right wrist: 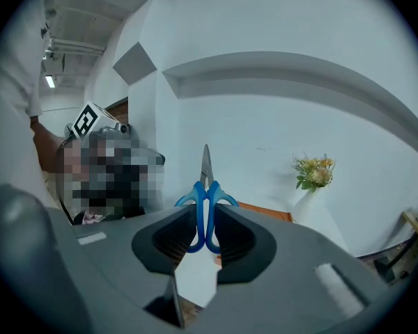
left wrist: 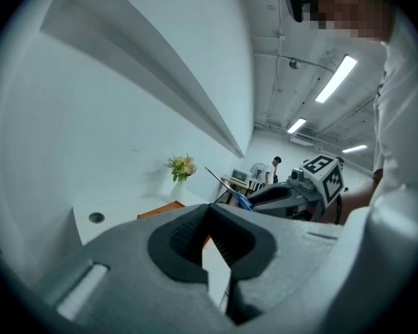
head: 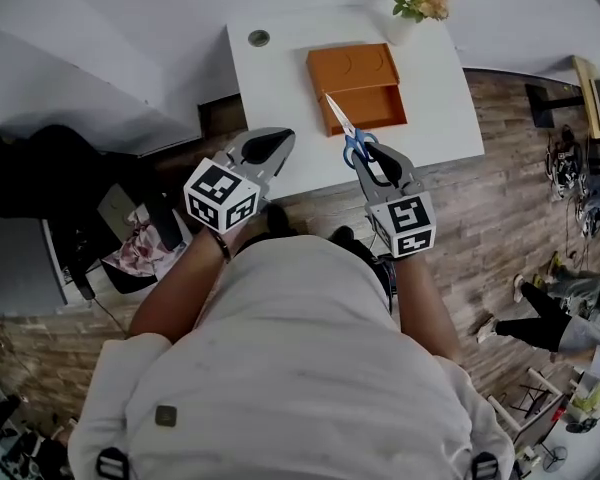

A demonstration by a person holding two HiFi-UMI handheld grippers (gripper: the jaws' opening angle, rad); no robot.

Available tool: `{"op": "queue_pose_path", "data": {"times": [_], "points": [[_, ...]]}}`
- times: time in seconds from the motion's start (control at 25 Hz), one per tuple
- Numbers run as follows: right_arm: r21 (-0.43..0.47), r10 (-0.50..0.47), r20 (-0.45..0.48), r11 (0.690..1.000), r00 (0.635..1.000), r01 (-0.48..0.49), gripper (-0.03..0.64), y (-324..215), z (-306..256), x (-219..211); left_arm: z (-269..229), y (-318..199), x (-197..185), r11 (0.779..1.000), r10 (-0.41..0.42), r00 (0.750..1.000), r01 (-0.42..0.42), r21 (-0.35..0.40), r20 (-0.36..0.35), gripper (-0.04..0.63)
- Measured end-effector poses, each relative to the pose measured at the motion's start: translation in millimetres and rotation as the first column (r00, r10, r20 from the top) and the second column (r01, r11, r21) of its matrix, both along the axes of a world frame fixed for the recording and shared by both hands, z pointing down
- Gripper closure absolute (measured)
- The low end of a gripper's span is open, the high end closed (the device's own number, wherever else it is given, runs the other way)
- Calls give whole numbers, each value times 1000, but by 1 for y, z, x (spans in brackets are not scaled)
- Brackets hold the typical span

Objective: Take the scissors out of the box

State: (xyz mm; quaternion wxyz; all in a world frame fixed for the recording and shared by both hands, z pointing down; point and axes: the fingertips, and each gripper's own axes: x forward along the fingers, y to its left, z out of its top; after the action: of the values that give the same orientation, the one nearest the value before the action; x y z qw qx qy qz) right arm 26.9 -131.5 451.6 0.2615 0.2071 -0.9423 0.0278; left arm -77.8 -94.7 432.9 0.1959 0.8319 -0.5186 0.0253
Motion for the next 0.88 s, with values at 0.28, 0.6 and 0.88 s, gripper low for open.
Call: {"op": "queue_pose_path", "data": {"times": [0.28, 0.6, 0.88], "points": [[19, -42, 24, 999, 999, 41, 522, 7, -9, 35, -14, 12, 30, 999, -45, 999, 44, 22, 26, 591], [13, -132, 55, 991, 990, 132, 520, 26, -10, 99, -7, 29, 104, 996, -93, 995, 94, -6, 38, 591], [13, -175, 83, 985, 981, 175, 520, 37, -14, 151, -7, 42, 160, 991, -134, 990, 134, -4, 46, 591]]}}
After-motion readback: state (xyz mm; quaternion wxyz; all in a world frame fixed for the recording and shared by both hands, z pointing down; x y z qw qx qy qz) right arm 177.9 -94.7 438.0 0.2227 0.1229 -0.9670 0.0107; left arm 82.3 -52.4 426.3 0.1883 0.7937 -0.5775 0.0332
